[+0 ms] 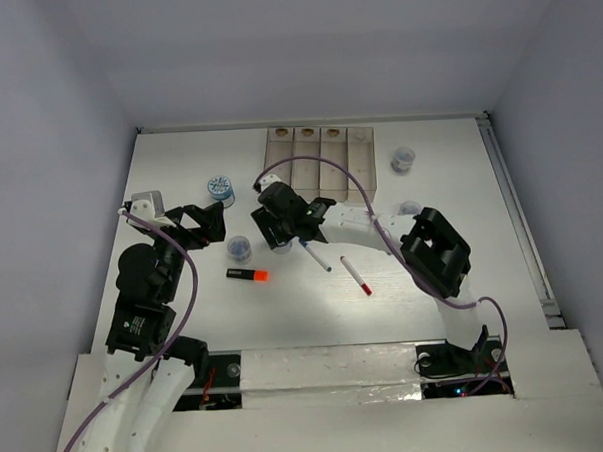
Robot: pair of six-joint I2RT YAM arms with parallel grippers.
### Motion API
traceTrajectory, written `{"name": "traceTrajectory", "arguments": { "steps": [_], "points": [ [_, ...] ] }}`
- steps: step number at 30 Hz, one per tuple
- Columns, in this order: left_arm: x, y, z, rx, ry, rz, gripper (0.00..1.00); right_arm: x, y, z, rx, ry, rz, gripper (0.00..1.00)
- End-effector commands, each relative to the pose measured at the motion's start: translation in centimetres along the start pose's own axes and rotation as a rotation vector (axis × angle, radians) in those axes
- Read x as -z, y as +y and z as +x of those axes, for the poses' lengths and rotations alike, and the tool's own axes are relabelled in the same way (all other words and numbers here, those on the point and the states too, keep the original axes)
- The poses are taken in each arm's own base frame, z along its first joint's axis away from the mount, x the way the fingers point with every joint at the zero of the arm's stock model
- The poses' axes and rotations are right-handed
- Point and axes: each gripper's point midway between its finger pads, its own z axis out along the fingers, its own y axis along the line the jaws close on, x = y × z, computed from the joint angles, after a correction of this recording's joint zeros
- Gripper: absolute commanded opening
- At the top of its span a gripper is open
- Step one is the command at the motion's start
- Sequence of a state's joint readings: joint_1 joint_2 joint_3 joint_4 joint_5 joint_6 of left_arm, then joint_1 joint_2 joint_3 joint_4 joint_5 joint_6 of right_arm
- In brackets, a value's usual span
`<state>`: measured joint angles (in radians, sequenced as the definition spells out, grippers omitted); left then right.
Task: Sort the stationery into containers
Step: Pick up the stationery from the center of the board, then place the stationery in the storage box.
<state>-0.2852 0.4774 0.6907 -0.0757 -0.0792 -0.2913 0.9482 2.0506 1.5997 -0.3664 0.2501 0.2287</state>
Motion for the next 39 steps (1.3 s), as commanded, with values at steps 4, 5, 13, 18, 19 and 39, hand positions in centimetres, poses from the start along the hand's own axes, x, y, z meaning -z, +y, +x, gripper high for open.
{"name": "traceTrajectory", "arguments": {
  "steps": [4,5,13,18,19,39],
  "points": [
    [0.4,-1.1,-3.1,0.009,-0.087,0.038,0.99,3.1,-1.0,-7.1,-0.069,-0.202,-0.004,0.51],
    [0.4,-1.1,-3.0,0.009,-0.086,0.038,0.99,3.8,-1.6,-8.2,-0.079,-0.23,-0.006,0.5],
    [0.5,-1.2,-3.1,0.009,-0.087,0.042,0.99,9.9,-12.3,-15.9,-0.252,-0.448,0.024,0.46],
    [0.4,-1.3,-3.0,0.011,-0.085,0.044,0.99,10.1,-22.3,-16.5,-0.331,-0.467,0.217,0.46],
    [0.4,-1.2,-3.0,0.009,-0.085,0.044,0.99,9.9,-23.9,-16.3,-0.339,-0.464,0.266,0.46],
    [-1.0,-0.3,-1.9,0.003,-0.043,-0.001,0.99,2.9,-36.1,-14.8,-0.351,-0.362,0.483,0.47]
  ]
}}
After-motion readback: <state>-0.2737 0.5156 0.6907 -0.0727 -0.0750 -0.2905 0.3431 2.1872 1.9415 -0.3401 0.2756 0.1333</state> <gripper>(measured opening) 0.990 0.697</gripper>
